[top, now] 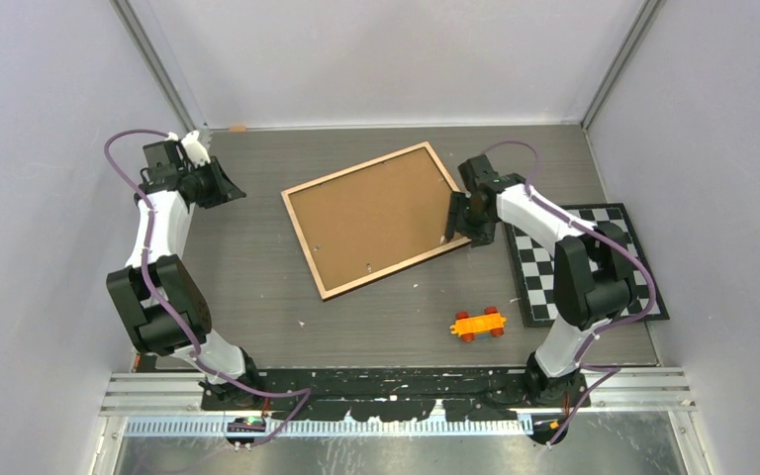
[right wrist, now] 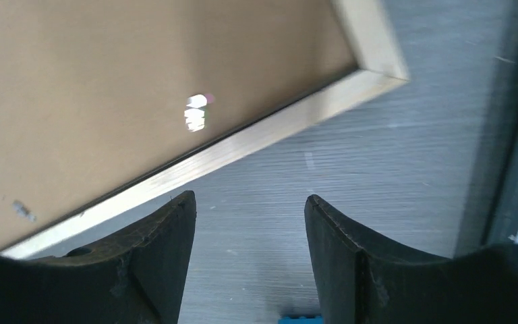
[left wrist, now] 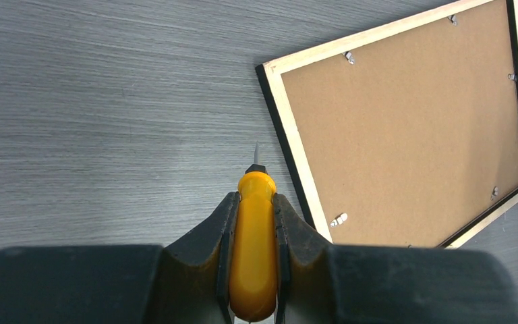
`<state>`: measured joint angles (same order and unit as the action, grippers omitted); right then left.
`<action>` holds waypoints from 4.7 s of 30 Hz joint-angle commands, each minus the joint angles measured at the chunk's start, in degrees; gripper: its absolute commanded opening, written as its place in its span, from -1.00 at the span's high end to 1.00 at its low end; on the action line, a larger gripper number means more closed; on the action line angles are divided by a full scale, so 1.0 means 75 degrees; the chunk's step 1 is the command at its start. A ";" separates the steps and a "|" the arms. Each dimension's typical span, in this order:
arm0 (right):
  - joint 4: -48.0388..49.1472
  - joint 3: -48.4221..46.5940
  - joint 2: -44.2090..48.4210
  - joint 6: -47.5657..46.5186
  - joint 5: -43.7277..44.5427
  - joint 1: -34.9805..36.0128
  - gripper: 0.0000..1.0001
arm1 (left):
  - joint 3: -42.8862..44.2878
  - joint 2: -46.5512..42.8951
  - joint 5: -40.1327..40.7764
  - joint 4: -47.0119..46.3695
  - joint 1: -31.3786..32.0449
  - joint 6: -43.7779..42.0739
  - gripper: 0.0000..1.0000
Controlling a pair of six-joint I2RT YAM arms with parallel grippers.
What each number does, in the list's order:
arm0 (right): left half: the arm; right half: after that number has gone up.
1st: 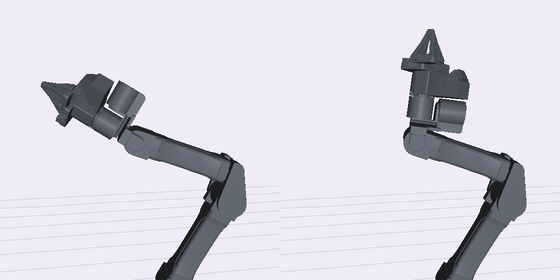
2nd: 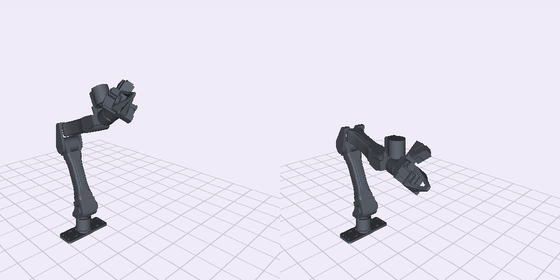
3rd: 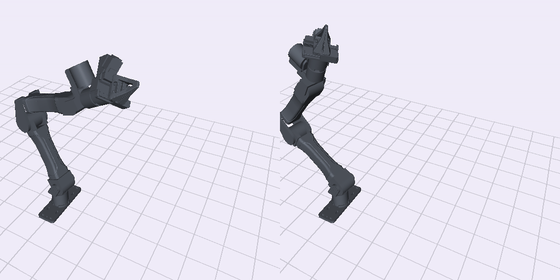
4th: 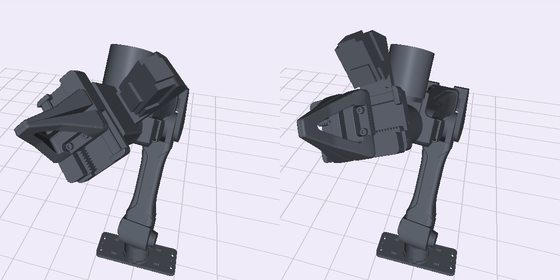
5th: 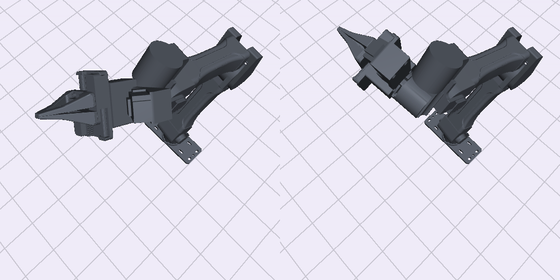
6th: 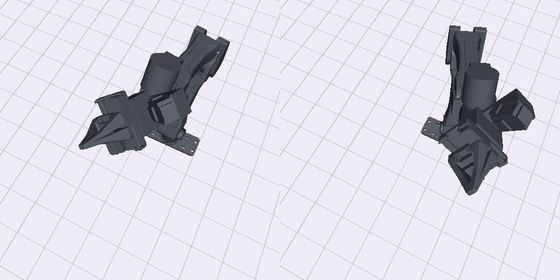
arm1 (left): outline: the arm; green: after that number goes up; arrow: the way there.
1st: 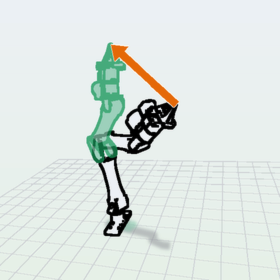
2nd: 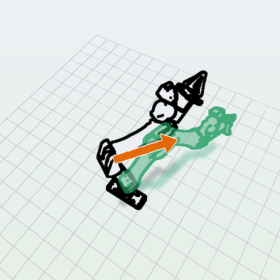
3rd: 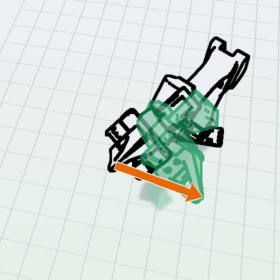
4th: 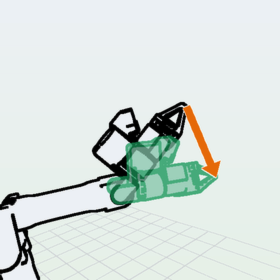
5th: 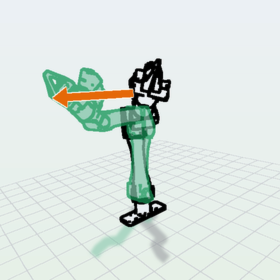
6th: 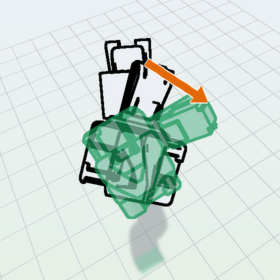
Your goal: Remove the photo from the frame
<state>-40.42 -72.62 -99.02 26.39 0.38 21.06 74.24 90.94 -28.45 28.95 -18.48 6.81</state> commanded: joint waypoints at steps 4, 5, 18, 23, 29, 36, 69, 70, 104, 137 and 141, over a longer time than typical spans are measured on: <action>0.0177 0.0009 -0.0443 0.1466 0.0434 -0.1017 -0.30 | 0.0320 -0.0143 0.0154 -0.0121 0.0065 0.0006 1.00; 0.0200 -0.0081 -0.0560 0.1546 0.0405 -0.1085 -0.30 | 0.0329 -0.0149 0.0184 -0.0104 0.0068 0.0006 1.00; 0.0014 -0.1070 -0.2161 0.2167 0.0252 -0.1252 -0.22 | 0.0432 -0.0186 0.0525 -0.0030 0.0109 0.0089 1.00; -0.0077 -0.0714 -0.2220 0.2116 0.0078 -0.1014 0.15 | 0.0501 -0.0178 0.0666 0.0011 0.0109 0.0087 1.00; -0.0224 -0.0675 -0.2304 0.0226 0.0613 -0.0679 0.53 | 0.0595 -0.0102 0.0706 0.0064 0.0109 0.0088 1.00; 0.0285 0.0180 -0.1882 -0.1257 0.0723 -0.0753 0.60 | 0.0513 -0.0154 0.0770 0.0166 0.0129 -0.0041 1.00; -0.0664 -0.7556 -0.5501 -0.3098 -0.0603 -0.0195 -0.26 | -0.0132 -0.0526 0.0649 0.1296 0.2708 -0.3780 1.00; -0.0649 -0.7250 -0.5286 -0.2851 -0.0636 -0.0200 -0.27 | -0.0137 -0.0524 0.0658 0.1273 0.2735 -0.3788 1.00; -0.0483 -0.4841 -0.4563 -0.1186 0.0390 -0.0308 0.33 | -0.0646 -0.0744 0.1157 0.1080 0.3021 -0.4222 1.00; -0.0400 -0.3815 -0.3695 -0.1133 -0.1724 -0.0210 -0.05 | -0.1235 -0.0427 0.2335 0.0945 0.4494 -0.6255 1.00; -0.0318 -0.3613 -0.3745 -0.1010 -0.1559 -0.0196 0.07 | -0.1419 -0.0497 0.2481 0.0907 0.4521 -0.6394 1.00</action>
<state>-42.13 -102.17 -128.44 17.21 -11.79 18.87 64.58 88.16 -11.29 36.69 15.03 -38.59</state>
